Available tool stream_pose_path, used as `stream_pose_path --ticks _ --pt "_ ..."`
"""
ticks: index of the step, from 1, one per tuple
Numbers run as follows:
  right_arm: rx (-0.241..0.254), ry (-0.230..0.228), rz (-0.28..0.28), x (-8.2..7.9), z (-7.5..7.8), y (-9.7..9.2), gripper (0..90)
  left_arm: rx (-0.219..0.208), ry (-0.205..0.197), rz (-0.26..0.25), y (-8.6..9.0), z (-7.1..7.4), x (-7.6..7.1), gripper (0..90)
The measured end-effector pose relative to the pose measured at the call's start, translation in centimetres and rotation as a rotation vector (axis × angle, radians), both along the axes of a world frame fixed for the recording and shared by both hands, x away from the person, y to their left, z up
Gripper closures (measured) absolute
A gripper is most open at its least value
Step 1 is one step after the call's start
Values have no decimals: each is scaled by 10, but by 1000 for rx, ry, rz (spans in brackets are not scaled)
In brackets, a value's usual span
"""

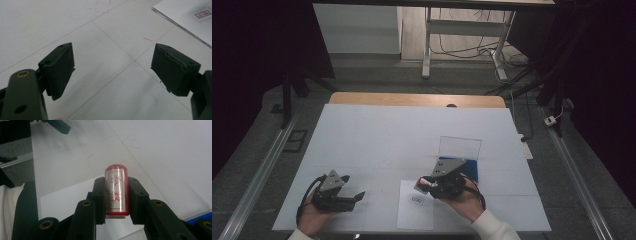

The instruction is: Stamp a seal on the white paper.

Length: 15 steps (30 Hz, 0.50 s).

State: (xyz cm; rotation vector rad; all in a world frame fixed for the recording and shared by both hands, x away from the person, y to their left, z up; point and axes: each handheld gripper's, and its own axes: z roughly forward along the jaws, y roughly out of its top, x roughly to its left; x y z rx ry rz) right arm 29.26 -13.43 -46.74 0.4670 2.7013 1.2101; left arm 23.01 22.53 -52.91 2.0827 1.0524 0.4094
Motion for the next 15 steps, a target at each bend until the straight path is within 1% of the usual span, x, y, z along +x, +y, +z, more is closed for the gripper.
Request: stream_pose_path --ticks 6,15 --pt "19 -3 -14 2 5 -6 701 -1 0 0 0 0 0 188" --pt "33 -10 -34 5 10 -14 701 0 0 -1 0 0 0 188"
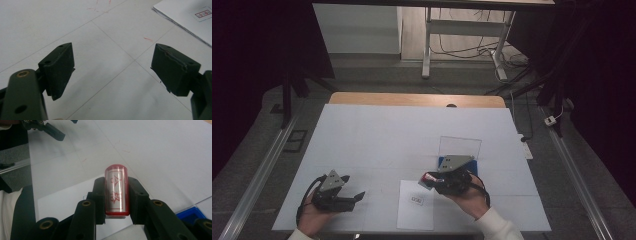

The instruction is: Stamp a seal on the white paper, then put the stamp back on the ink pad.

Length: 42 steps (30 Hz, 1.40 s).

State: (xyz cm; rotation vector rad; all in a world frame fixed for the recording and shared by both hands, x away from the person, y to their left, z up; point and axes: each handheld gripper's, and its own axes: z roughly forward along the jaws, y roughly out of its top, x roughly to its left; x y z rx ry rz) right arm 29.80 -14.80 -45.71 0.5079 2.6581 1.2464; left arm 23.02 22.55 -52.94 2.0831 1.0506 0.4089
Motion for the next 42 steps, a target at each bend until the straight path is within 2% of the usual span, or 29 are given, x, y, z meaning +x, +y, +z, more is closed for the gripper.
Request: stream_pose_path --ticks 17,20,31,38,42 --pt "34 -24 -61 10 12 -21 701 0 -3 -3 -1 0 0 187" --pt "38 -31 -87 13 12 -26 700 1 -2 -4 0 0 0 187" --pt "-8 -70 -215 33 10 -51 700 7 0 -4 -1 0 0 187" --pt "-43 -72 -284 45 7 -67 700 7 -1 -4 -1 0 0 187" --pt "-68 -59 -301 51 3 -73 700 9 0 -6 -1 -1 0 187"
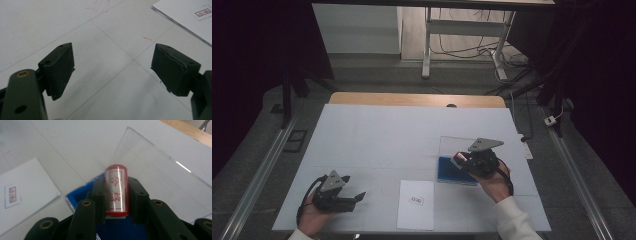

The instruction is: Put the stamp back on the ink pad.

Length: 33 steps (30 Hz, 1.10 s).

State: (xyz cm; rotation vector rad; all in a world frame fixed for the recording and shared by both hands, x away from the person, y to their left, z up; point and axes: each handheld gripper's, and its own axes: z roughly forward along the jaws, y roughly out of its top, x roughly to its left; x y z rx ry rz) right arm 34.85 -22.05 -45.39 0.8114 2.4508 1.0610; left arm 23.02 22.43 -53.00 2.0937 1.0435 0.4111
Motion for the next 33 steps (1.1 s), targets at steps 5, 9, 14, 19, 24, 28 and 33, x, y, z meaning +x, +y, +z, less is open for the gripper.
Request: stream_pose_path --ticks 5,9,14,19,24,28,33 --pt "-56 23 -9 7 -10 -1 699 1 1 0 0 -1 0 187" --pt "-94 53 -6 11 -17 0 699 2 2 -1 0 -1 0 187" --pt "-127 88 12 12 -23 3 699 3 1 0 0 -1 0 187" --pt "-142 98 25 13 -25 6 697 3 2 -1 0 -1 0 187" --pt "-126 92 28 14 -26 5 618 3 3 -1 0 -1 0 187" --pt "-32 70 10 11 -21 -2 466 -1 1 3 1 0 -1 187" --pt "65 28 -12 -1 -20 -18 395 -6 1 2 2 0 0 187"
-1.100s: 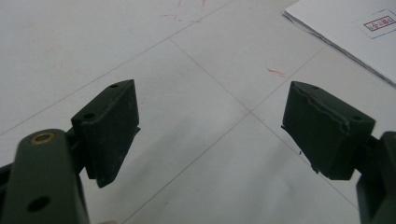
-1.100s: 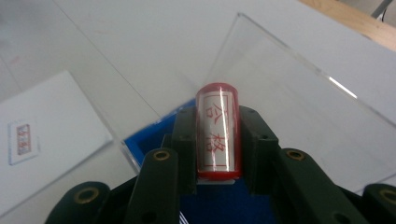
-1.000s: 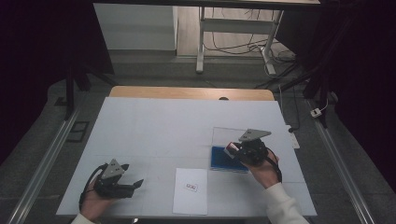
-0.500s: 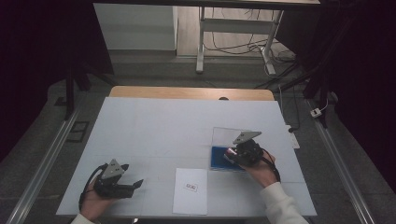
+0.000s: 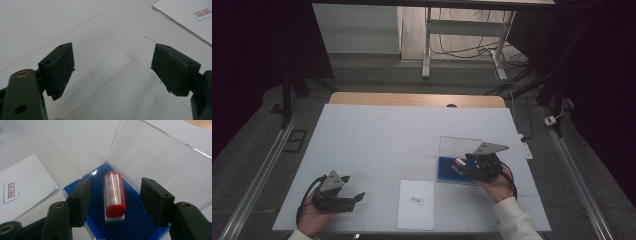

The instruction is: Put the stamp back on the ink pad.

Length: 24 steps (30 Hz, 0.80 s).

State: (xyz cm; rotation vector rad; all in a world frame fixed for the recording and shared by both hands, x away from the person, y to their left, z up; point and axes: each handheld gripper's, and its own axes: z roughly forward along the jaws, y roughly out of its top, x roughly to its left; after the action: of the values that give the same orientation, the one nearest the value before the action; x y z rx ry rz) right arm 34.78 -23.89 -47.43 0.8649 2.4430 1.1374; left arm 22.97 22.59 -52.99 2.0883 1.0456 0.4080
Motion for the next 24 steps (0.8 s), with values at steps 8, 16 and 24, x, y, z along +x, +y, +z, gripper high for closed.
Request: stream_pose_path --ticks 8,16,24 --pt "55 -69 -54 -29 -9 -35 372 -14 -1 -9 -3 2 -1 185" --pt "33 -78 -90 -53 -21 -66 369 -28 -2 -10 -4 3 -1 181" --pt "14 -75 -108 -60 -31 -80 372 -29 0 -12 -5 3 0 179"
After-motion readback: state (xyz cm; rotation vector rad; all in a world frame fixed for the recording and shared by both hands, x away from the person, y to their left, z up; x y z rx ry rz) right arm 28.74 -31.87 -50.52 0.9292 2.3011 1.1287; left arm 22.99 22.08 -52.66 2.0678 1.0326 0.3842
